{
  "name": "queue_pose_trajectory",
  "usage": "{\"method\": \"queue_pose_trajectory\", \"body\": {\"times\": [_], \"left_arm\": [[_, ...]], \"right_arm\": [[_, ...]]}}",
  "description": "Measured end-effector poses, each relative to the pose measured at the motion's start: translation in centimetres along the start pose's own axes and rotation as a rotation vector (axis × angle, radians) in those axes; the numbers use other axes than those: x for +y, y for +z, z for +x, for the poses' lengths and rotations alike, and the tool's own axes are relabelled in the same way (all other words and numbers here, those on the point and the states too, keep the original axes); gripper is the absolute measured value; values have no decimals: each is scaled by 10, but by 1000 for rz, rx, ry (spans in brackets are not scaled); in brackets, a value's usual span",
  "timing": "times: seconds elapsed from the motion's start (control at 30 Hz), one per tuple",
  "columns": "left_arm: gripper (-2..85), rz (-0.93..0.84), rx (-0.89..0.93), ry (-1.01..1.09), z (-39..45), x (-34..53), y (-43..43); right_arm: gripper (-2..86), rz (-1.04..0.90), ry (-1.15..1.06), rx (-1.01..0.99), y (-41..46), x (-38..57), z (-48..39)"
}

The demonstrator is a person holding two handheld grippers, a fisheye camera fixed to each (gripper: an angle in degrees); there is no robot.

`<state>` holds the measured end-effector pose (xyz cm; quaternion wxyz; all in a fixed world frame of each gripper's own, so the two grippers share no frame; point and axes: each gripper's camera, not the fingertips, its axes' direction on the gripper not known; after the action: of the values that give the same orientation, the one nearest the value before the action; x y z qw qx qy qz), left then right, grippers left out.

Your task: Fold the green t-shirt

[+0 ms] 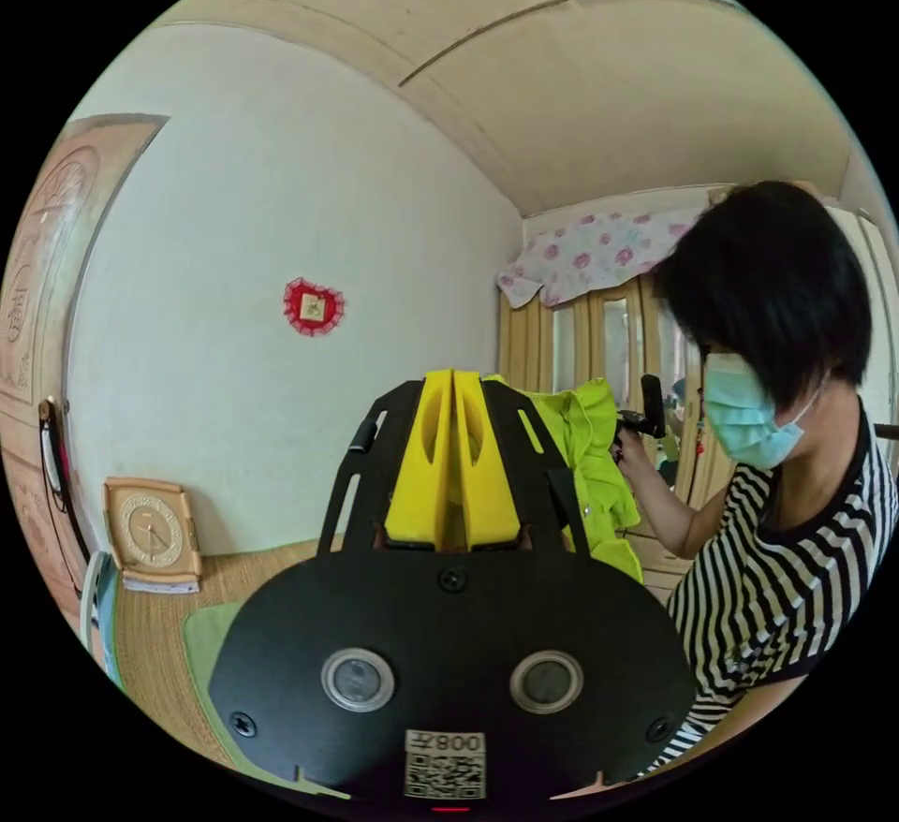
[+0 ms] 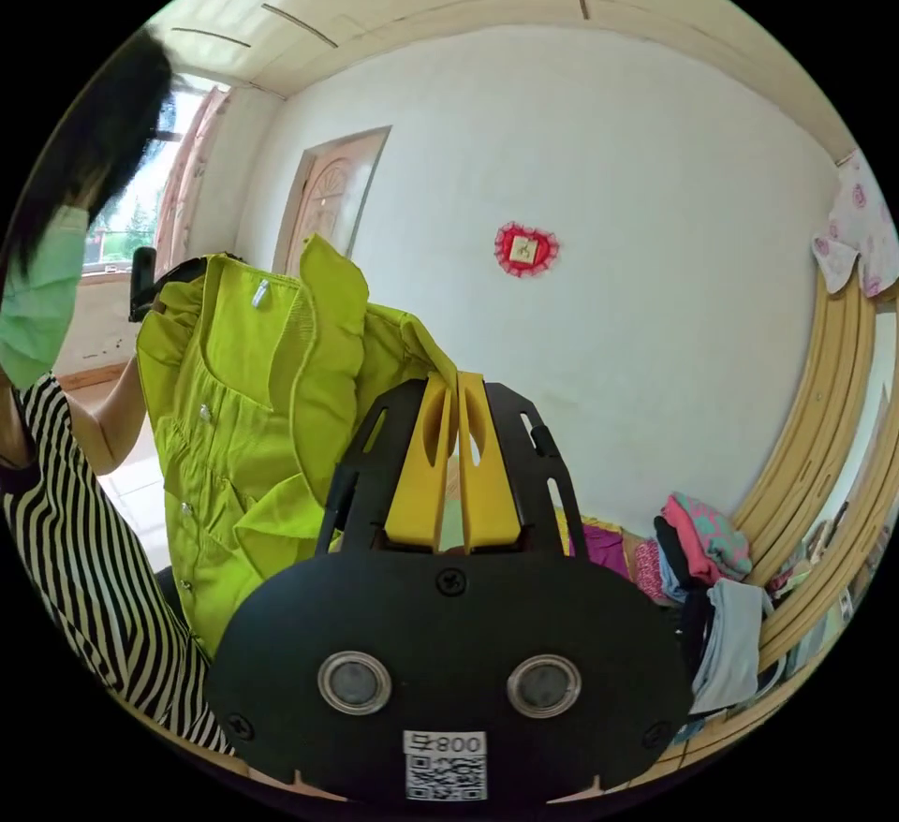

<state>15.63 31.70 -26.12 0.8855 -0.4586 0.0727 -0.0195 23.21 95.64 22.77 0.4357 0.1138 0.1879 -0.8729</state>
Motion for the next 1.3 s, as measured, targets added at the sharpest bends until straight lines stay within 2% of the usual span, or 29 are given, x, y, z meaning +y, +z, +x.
{"method": "queue_pose_trajectory", "body": {"times": [0.1,0.3,0.47,0.57,0.67,0.83,1.0,1.1,1.17,1.3], "left_arm": [[0,-106,-57,-49,-46,-5,50],[2,-361,-177,-209,-173,15,180],[8,-639,-279,-456,-305,89,305],[13,-751,-366,-571,-357,135,344],[19,-791,-377,-640,-384,161,349],[22,-853,-345,-653,-379,180,317],[14,-1017,-464,-619,-382,191,311],[6,-1146,-526,-637,-400,202,335],[3,-1216,-620,-562,-413,200,355],[2,-1227,-740,-530,-441,181,368]], "right_arm": [[13,-93,47,-58,99,5,53],[19,-344,148,-166,363,64,164],[41,-671,326,-192,623,178,258],[43,-852,488,-202,727,262,311],[36,-911,583,-188,763,332,351],[32,-912,531,-189,736,417,364],[17,-983,450,-146,730,486,356],[8,-1056,442,-131,760,524,364],[0,-1112,437,-97,782,547,376],[-4,-1122,372,-38,790,558,405]]}}
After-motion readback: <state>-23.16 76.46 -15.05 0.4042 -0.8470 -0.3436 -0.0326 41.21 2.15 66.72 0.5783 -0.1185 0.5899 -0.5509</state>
